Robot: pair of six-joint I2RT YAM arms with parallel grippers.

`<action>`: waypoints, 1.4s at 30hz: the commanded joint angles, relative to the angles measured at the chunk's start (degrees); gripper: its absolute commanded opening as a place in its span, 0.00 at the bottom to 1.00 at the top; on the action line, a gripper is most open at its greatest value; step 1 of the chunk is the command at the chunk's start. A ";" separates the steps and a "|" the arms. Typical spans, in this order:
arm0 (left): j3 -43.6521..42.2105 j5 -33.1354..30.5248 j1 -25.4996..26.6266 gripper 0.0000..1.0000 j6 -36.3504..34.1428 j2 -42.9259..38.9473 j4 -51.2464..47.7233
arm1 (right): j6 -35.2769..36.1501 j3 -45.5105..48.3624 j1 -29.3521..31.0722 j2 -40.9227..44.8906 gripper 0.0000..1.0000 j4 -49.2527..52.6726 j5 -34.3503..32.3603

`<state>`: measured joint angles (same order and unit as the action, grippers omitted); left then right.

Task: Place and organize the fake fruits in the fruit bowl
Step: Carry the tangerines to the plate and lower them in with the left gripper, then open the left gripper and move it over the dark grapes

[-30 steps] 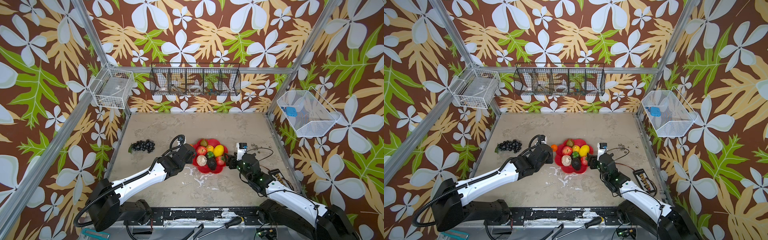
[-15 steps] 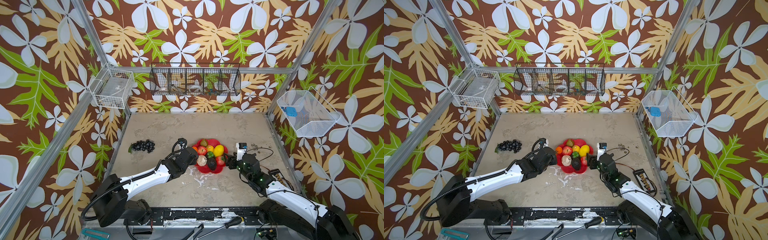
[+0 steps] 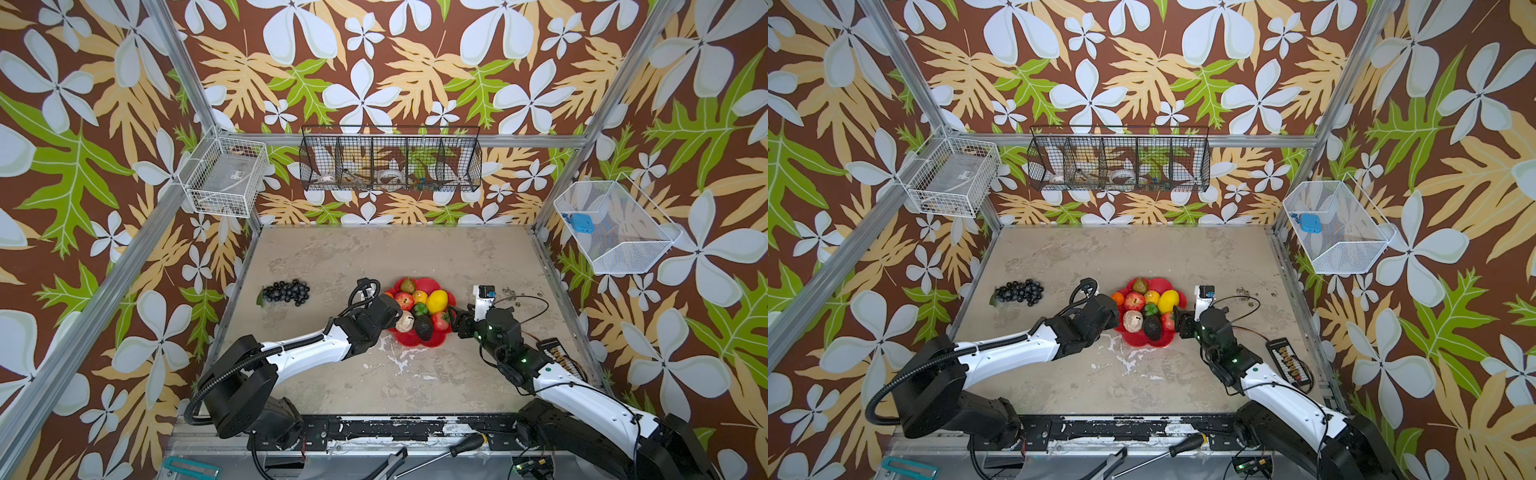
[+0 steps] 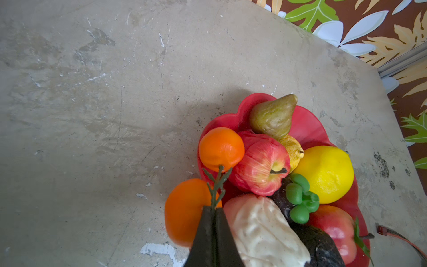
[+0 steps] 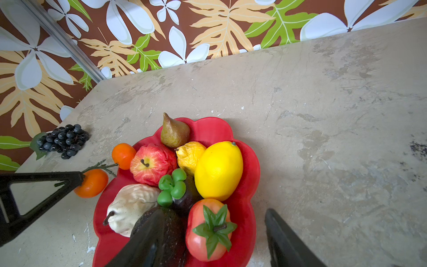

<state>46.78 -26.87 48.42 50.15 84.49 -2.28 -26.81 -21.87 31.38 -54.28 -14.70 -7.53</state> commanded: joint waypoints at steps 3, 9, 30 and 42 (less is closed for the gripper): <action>0.41 4.33 -0.07 0.05 2.14 1.46 3.66 | -0.15 -0.01 0.00 -0.29 0.69 -0.52 -0.46; 0.06 7.61 -0.08 0.09 2.46 1.64 4.91 | -0.13 -0.03 0.00 -0.30 0.69 -0.50 -0.64; -1.35 4.08 -0.08 0.52 -1.43 -7.28 1.89 | -0.13 0.16 0.00 0.27 0.69 -0.42 -0.74; 8.12 -0.93 -18.05 0.65 -20.97 -10.13 -6.56 | -0.47 1.52 0.00 3.36 0.73 -0.40 -2.79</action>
<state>53.32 -23.75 33.32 36.53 73.23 -5.76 -26.98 -20.51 31.38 -50.94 -14.41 -8.80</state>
